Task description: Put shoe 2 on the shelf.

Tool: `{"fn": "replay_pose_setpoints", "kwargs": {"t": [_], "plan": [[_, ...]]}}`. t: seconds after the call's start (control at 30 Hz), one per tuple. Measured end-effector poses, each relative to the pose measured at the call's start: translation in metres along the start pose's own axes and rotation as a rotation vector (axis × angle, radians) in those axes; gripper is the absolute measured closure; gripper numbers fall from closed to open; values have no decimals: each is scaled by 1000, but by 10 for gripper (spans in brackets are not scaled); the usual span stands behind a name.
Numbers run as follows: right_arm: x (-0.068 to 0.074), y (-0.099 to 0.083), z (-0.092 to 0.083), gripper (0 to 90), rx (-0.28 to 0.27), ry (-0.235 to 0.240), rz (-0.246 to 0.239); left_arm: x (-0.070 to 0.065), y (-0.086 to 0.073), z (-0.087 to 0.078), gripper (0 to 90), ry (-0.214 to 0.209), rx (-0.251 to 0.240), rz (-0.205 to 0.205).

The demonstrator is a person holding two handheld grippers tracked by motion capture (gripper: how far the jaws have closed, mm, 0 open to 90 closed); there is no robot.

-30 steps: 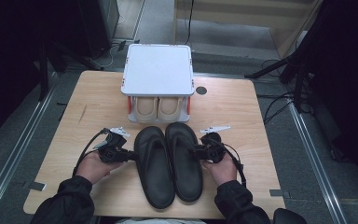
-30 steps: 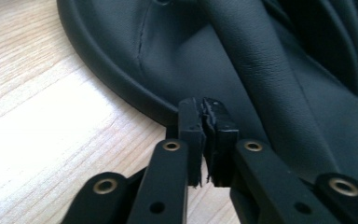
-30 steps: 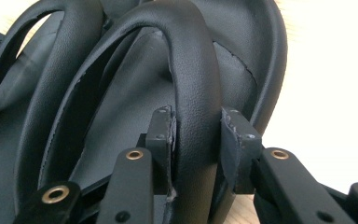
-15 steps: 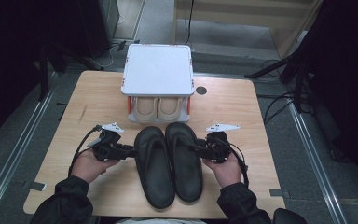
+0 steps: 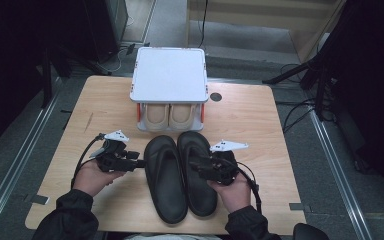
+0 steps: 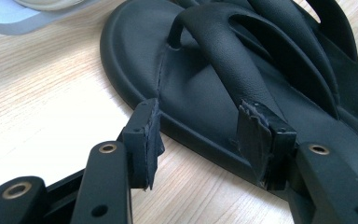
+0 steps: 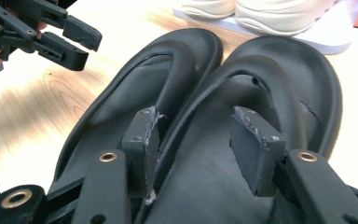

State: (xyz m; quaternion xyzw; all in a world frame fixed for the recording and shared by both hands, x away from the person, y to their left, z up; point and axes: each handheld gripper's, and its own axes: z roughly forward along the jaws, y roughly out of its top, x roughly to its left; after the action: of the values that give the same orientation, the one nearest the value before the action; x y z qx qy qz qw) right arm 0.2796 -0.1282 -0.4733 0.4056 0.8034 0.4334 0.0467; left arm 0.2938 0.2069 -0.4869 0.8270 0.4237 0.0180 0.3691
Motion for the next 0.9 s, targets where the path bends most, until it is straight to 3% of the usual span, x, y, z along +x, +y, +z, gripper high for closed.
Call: {"fn": "replay_pose_setpoints", "kwargs": {"t": [0.3,0.6,0.9], "plan": [[12,-6,9,515,-45,-17,0,1,0,-1,478,10,-16,3],[19,-7,21,425,-29,-26,7,4,0,-6,445,28,-50,-34],[27,-9,33,383,-12,-62,-2,5,0,-6,439,35,-46,-33]]}}
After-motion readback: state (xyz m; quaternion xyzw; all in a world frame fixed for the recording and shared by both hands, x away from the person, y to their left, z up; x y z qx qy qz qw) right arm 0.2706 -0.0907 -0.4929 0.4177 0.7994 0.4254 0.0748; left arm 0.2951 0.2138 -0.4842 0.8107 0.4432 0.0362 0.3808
